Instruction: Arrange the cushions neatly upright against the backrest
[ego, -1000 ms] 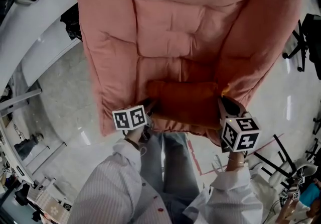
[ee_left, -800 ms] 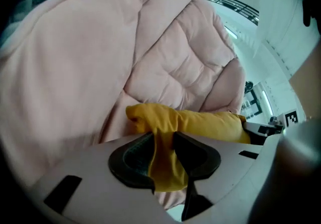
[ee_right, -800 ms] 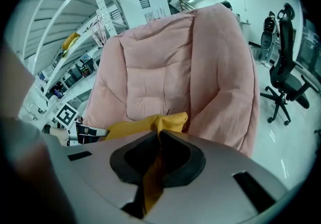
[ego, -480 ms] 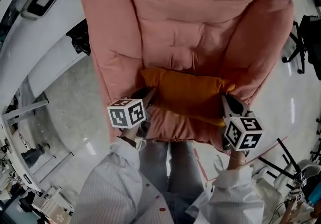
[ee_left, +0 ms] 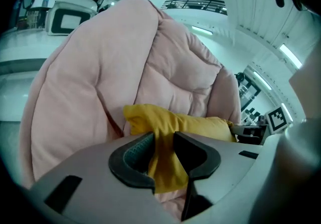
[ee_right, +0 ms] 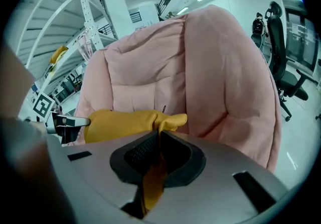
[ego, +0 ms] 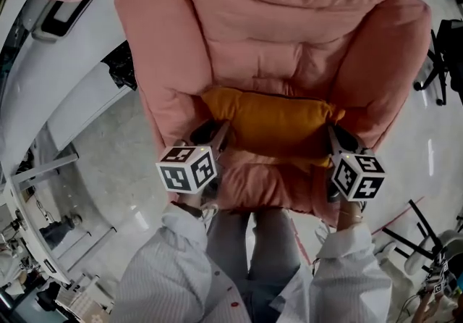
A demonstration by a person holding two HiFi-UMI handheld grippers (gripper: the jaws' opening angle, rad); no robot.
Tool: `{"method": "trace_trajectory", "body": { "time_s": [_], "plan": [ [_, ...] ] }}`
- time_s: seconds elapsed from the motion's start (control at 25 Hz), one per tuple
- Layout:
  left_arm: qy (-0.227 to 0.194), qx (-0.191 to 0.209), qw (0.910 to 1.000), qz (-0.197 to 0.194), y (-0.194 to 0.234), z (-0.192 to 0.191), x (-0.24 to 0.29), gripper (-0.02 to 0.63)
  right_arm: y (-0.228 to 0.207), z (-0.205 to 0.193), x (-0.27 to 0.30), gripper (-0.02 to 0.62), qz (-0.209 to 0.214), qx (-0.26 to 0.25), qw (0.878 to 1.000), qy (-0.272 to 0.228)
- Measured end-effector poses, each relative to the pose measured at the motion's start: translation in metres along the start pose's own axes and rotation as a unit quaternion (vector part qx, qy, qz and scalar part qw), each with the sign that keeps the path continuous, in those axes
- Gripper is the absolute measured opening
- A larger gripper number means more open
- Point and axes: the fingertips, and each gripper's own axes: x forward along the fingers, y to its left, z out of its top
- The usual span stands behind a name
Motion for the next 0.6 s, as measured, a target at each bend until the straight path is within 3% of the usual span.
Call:
{"method": "trace_trajectory", "body": {
  "time_s": [0.32,0.6],
  "plan": [
    [0.005,0.026,0.9997,0.003,0.009,0.007,0.020,0.141,-0.017,-0.002,0.038,0.028,-0.009,0.003,1.000,0.002],
    [0.026,0.027,0.9993,0.000,0.016,-0.008,0.033,0.155,-0.029,-0.019,0.062,0.028,-0.012,-0.008,1.000,0.014]
  ]
}}
